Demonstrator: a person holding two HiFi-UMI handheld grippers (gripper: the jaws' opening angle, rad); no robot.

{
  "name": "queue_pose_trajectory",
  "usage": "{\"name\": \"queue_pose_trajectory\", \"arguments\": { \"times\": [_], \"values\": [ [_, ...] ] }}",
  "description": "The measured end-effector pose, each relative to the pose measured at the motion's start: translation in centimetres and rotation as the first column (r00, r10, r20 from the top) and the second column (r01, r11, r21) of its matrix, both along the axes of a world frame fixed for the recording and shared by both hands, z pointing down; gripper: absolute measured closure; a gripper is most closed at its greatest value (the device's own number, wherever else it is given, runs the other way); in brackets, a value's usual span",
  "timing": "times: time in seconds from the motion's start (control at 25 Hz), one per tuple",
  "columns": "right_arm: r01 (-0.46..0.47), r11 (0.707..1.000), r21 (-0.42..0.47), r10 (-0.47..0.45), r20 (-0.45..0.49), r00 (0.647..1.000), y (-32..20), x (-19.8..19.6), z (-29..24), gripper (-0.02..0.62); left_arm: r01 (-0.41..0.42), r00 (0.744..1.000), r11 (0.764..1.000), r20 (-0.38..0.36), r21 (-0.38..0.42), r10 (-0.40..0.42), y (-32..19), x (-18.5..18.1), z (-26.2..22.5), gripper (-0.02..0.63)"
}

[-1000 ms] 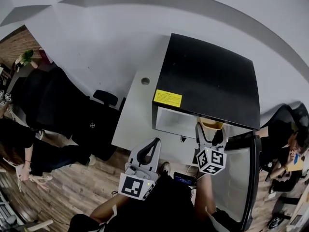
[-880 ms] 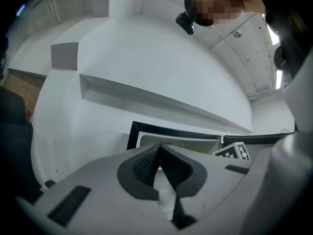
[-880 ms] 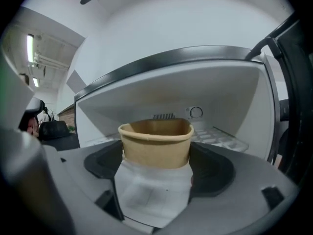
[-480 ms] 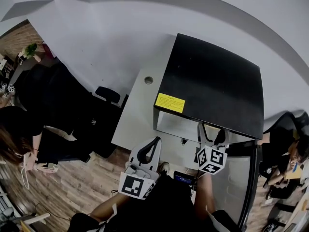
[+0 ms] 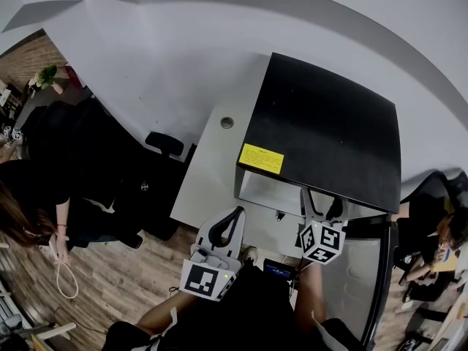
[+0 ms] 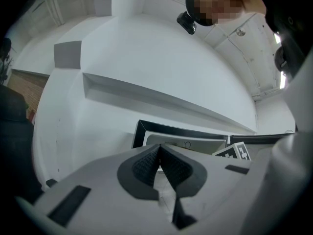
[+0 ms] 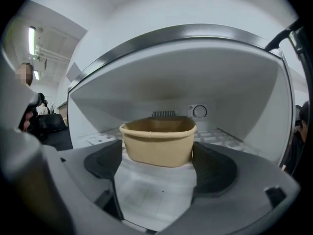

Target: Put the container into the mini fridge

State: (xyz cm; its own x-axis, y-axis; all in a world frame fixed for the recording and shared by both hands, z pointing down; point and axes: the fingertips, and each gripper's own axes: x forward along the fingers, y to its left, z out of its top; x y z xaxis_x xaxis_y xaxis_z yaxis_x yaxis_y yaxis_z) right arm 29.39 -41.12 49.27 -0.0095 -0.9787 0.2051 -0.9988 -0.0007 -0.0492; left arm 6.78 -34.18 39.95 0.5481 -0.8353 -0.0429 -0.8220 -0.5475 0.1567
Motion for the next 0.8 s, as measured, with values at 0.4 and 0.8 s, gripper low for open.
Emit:
{"name": "queue_pose_trajectory", "arguments": {
  "times": [0.4,0.8],
  "values": [
    [-0.028,0.999,-0.016,0.028,-0.001,1.0,2.3,-0.6,0.2,0.153,-0.027,1.0,1.0,-0.01,0.004,0.027,1.0,-0.9,-0.3,0.597],
    [-0.05,0.998,0.03,0.047,0.09,0.995,8.0,-2.5,-0.8,0.217,-0.104,0.994,0.994,-0.017,0.013,0.105,3.3,-1.2,-0.6,0.597]
  ]
}}
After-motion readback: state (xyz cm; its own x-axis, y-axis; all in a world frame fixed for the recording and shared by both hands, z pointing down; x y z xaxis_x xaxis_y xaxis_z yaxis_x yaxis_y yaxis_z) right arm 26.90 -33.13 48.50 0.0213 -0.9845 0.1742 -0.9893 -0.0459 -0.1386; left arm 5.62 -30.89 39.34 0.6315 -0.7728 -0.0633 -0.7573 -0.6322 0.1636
